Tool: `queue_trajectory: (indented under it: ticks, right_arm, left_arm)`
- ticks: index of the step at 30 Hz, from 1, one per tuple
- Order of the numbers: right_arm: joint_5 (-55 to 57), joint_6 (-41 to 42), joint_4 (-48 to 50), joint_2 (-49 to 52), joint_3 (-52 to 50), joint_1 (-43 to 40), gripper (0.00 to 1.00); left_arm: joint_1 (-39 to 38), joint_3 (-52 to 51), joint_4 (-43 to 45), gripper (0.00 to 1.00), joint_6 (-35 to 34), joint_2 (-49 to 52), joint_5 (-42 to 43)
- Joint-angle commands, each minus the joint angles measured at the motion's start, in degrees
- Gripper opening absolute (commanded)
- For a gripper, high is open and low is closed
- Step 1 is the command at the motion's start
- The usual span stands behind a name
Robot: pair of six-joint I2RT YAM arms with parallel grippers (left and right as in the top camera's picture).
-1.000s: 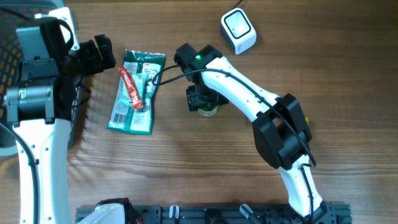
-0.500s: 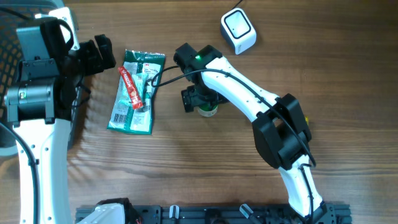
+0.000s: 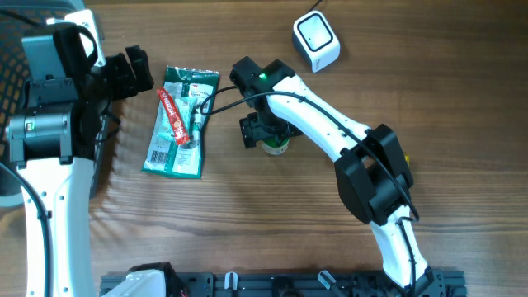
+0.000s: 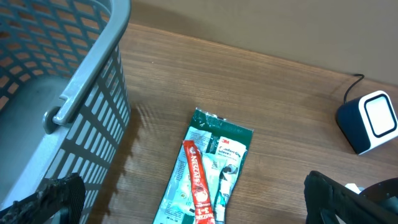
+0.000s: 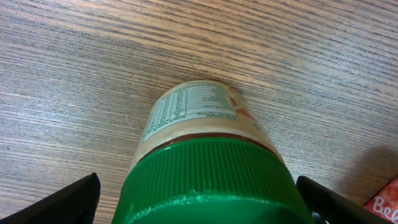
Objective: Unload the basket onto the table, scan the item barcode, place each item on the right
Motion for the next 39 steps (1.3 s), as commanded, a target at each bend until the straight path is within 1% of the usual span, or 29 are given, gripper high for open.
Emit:
queue_trajectory:
  ticks: [1,7,10,12,15,20,22,26,29,30,33,35,36,37,39]
  right_arm:
    - [0.09,0.11,0.33,0.70,0.37,-0.13,1.00]
    - [0.11,0.70,1.73,0.70,0.37,-0.17,1.00]
    - [3.54,5.70,1.86,0.70,0.37,-0.72,1.00]
    - [2.95,7.72,1.60,0.70,0.37,-1.51,1.00]
    - [-0.61,7.80,1.81,0.70,0.07,-2.12,1.00]
    - [-0.74,8.15,1.95,0.70,-1.22,-2.01,1.00]
    - [-0.81,9.05,3.69,0.70,-3.23,-2.01,1.00]
    - [-1.03,9.01,5.27,0.70,-3.76,-1.90,0.98]
    - [-0.98,9.01,5.35,0.70,-3.76,-1.90,0.88]
    - [-0.98,9.01,5.35,0.70,-3.76,-1.90,0.86]
    - [-0.98,9.03,5.70,0.70,-3.78,-1.90,0.85]
    - [-0.98,9.07,5.68,0.70,-3.78,-1.90,0.76]
    - [-0.98,9.05,5.64,0.70,-3.78,-1.90,0.73]
    - [-0.98,9.11,5.64,0.70,-3.76,-1.90,0.67]
    - [-0.96,9.84,5.70,0.55,-3.72,-1.99,0.65]
  left_arm:
    - [0.15,0.48,0.13,1.00,0.46,0.09,-0.33]
    - [0.15,0.48,0.11,1.00,0.46,0.09,-0.33]
    - [0.15,0.48,0.11,1.00,0.44,0.09,-0.33]
    - [0.15,0.48,0.13,1.00,0.44,0.09,-0.33]
    - [0.15,0.48,0.13,1.00,0.46,0.09,-0.33]
    - [0.15,0.48,0.11,1.00,0.46,0.09,-0.33]
    - [0.15,0.48,0.11,1.00,0.46,0.09,-0.33]
    - [0.15,0.48,0.13,1.00,0.44,0.09,-0.33]
    - [0.15,0.48,0.13,1.00,0.46,0.09,-0.33]
    - [0.15,0.48,0.13,1.00,0.46,0.09,-0.33]
    - [0.15,0.48,0.13,1.00,0.44,0.09,-0.33]
    - [0.15,0.48,0.13,1.00,0.44,0.09,-0.33]
    - [0.15,0.48,0.13,1.00,0.46,0.09,-0.33]
    - [0.15,0.48,0.13,1.00,0.44,0.09,-0.33]
    - [0.15,0.48,0.11,1.00,0.44,0.09,-0.33]
